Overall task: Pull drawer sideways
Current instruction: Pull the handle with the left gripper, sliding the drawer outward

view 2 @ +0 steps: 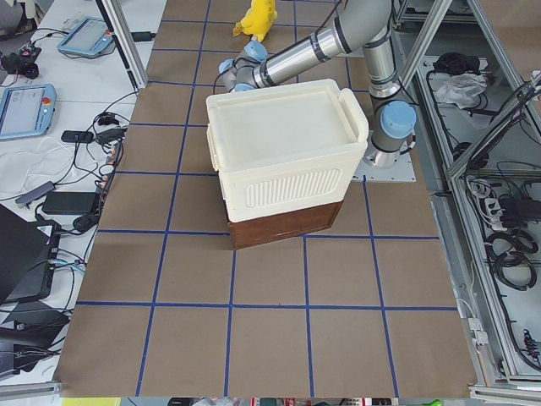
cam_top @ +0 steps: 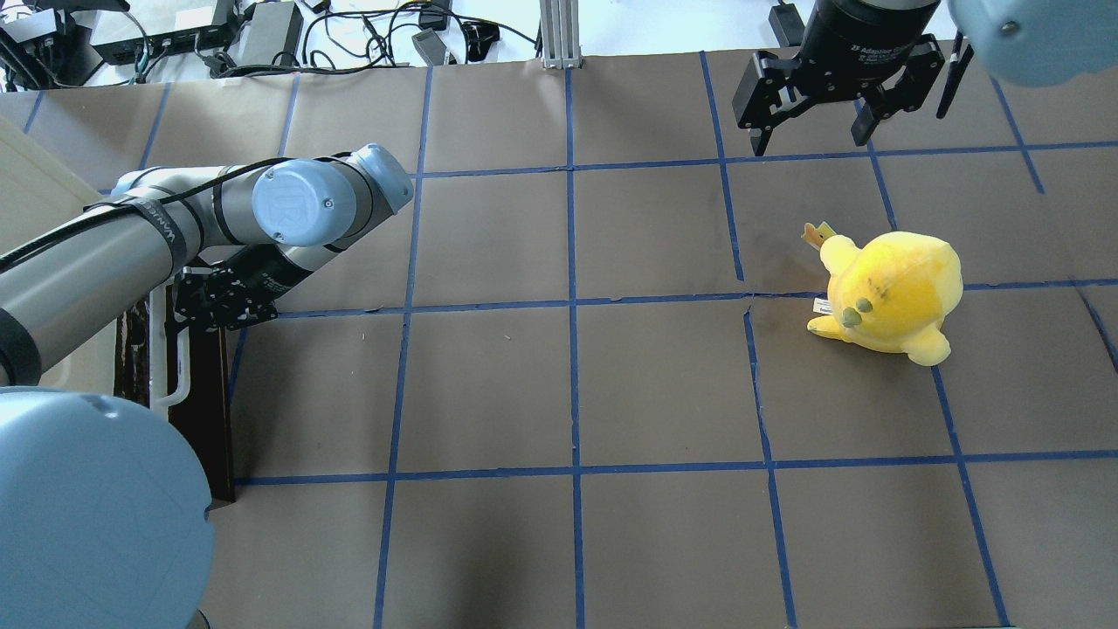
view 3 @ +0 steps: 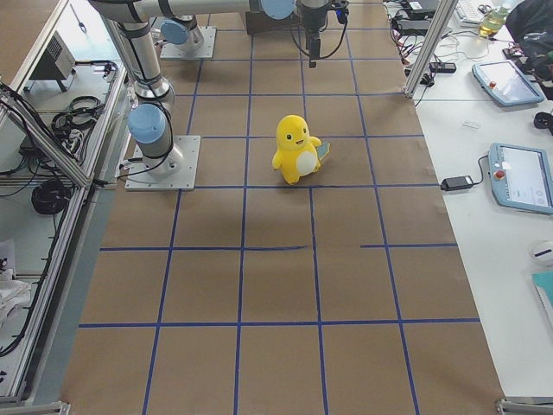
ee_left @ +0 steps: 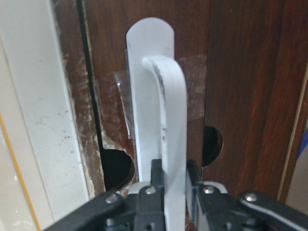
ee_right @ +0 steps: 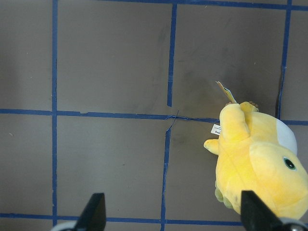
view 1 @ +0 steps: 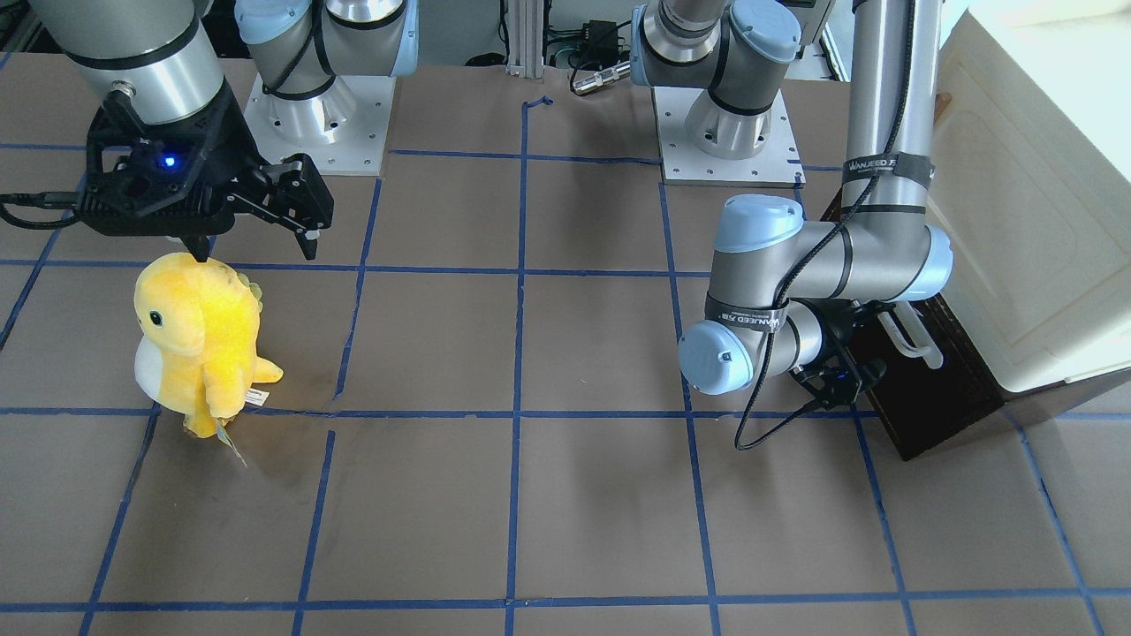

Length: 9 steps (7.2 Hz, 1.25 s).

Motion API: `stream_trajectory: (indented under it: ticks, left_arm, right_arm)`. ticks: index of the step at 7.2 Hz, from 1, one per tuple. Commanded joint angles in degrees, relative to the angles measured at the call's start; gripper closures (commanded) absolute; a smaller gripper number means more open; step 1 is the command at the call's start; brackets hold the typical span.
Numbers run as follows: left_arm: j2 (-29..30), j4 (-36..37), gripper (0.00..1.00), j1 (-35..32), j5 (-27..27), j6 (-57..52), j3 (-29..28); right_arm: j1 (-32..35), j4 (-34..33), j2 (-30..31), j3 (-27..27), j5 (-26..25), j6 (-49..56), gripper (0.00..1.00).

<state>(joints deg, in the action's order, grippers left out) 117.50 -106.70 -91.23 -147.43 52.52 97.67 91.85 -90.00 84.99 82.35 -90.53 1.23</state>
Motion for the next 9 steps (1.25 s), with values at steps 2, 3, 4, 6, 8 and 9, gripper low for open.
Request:
stream_trajectory:
  ticks: [2,3,4,6,8,9]
  left_arm:
    - [-0.6,0.0,0.82,0.0,0.7,-0.6,-0.2]
    - [-0.9,0.0,0.82,0.0,0.7,-0.8,-0.3]
    - [-0.6,0.1,0.82,0.0,0.7,-0.7,-0.3]
    - [-0.3,1.7,0.82,0.0,0.6,-1.3,-0.4]
    - [0.0,2.9,0.82,0.0,0.6,-2.1,-0.5]
    - [0.1,2.9,0.82,0.0,0.7,-2.1,-0.6]
  right_arm:
    - [0.0,0.0,0.0,0.0,0.0,0.0,0.00]
    - [0.0,0.0,0.0,0.0,0.0,0.0,0.00]
    - [0.0,0.0,0.0,0.0,0.0,0.0,0.00]
    - [0.0,0.0,0.0,0.0,0.0,0.0,0.00]
    - [0.0,0.0,0.0,0.0,0.0,0.1,0.00]
    - [0.0,0.0,0.0,0.0,0.0,0.0,0.00]
